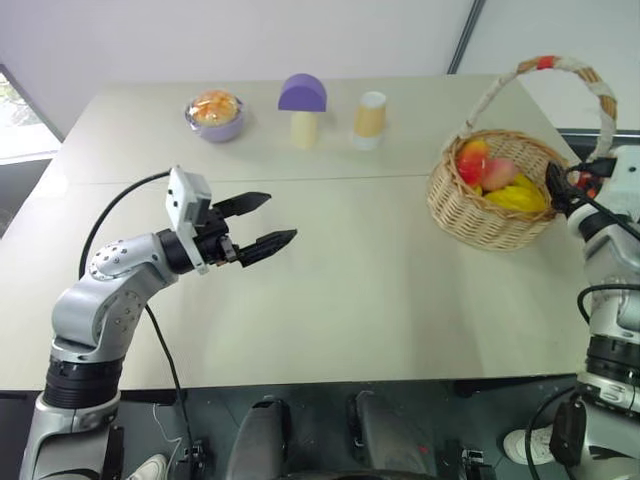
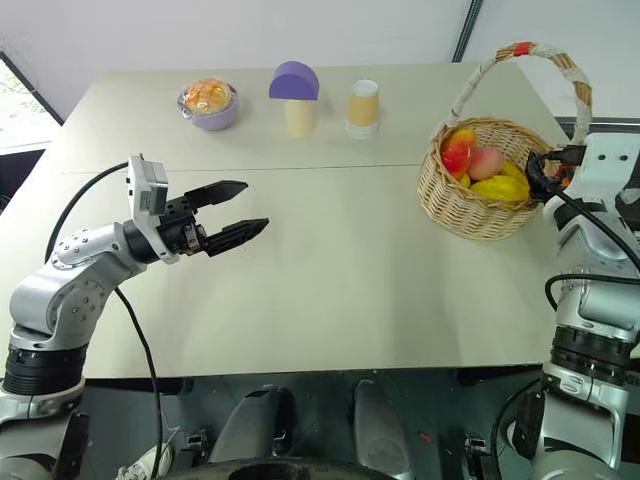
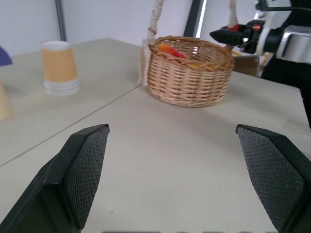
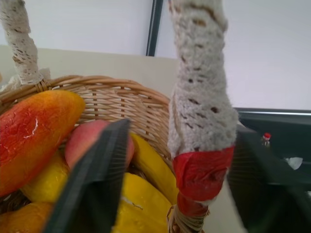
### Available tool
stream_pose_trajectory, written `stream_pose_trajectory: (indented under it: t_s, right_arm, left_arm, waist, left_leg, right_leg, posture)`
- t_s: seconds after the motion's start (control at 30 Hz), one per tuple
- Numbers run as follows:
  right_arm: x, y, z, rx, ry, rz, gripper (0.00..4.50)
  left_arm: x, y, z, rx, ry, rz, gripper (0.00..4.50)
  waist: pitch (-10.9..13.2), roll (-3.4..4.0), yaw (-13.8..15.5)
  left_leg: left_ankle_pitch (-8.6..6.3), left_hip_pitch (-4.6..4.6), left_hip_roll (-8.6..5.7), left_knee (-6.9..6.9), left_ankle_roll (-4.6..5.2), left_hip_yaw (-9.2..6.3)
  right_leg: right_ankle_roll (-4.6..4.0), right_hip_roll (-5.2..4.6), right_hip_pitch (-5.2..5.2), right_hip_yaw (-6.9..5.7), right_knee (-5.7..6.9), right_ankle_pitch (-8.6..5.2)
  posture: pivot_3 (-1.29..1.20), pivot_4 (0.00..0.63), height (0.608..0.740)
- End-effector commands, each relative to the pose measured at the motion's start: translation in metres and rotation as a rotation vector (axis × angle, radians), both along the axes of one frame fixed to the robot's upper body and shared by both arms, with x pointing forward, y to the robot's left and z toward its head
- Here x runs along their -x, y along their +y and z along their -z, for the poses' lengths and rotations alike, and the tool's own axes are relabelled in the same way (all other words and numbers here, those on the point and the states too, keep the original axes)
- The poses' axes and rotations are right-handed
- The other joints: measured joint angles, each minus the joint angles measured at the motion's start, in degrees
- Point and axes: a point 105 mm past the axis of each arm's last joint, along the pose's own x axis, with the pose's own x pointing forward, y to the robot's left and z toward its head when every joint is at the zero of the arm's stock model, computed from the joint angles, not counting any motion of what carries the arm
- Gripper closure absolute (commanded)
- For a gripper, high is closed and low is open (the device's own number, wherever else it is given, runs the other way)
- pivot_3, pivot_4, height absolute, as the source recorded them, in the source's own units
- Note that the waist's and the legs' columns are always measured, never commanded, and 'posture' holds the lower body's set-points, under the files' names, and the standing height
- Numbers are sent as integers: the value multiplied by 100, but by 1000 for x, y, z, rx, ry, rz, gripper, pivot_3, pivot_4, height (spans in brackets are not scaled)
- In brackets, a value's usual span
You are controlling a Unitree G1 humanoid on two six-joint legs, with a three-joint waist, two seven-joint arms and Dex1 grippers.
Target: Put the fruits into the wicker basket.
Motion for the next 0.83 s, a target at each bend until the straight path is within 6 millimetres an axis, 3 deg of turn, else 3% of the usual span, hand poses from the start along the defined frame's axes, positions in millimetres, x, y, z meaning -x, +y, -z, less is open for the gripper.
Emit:
stream_pose_trajectory:
  t_s: [0.03,0.13,0.27,0.4,0.5,0.63,0.83]
  right_arm:
    - [27,3,-27,102,-67,-77,866]
    - [47,19,-14,137,3,-249,866]
    - [60,61,9,202,126,-509,866]
    - [60,115,23,196,150,-755,866]
    - [47,144,32,159,128,-846,866]
    - [29,155,41,146,121,-874,866]
    - [16,153,44,139,120,-897,866]
  left_arm:
    - [-6,13,-10,1,-52,-64,0]
    - [-12,33,1,-52,-37,-149,0]
    - [-15,60,18,-112,-11,-249,0]
    - [-13,86,29,-128,7,-368,0]
    - [-8,106,36,-115,14,-469,0]
    - [-2,115,44,-104,22,-528,0]
    - [4,114,52,-86,43,-540,0]
  waist:
    - [0,0,24]
    - [0,1,12]
    - [-1,2,-66]
    - [0,0,-149]
    - [1,-3,-183]
    - [1,-3,-127]
    - [1,-4,14]
  left_leg:
    - [0,-2,-1,0,0,-1]
    - [-1,-4,-2,0,2,-4]
    - [-2,15,4,-3,3,-5]
    - [-2,56,11,-4,3,-6]
    - [-2,90,18,-11,3,-9]
    - [-3,88,23,-12,3,-8]
    - [-5,83,12,-13,7,-9]
  right_leg:
    - [0,-2,0,-1,-1,0]
    - [1,-3,2,-5,-8,-1]
    - [2,-1,8,4,-7,-1]
    - [0,9,42,9,-1,-1]
    - [-1,14,79,8,-7,-4]
    - [-1,9,79,8,-12,-4]
    - [1,-13,90,-3,-30,-3]
  posture:
    - [0,150,740]
    - [0,150,740]
    - [0,150,740]
    - [0,150,740]
    - [0,150,740]
    - [0,150,740]
    - [0,150,740]
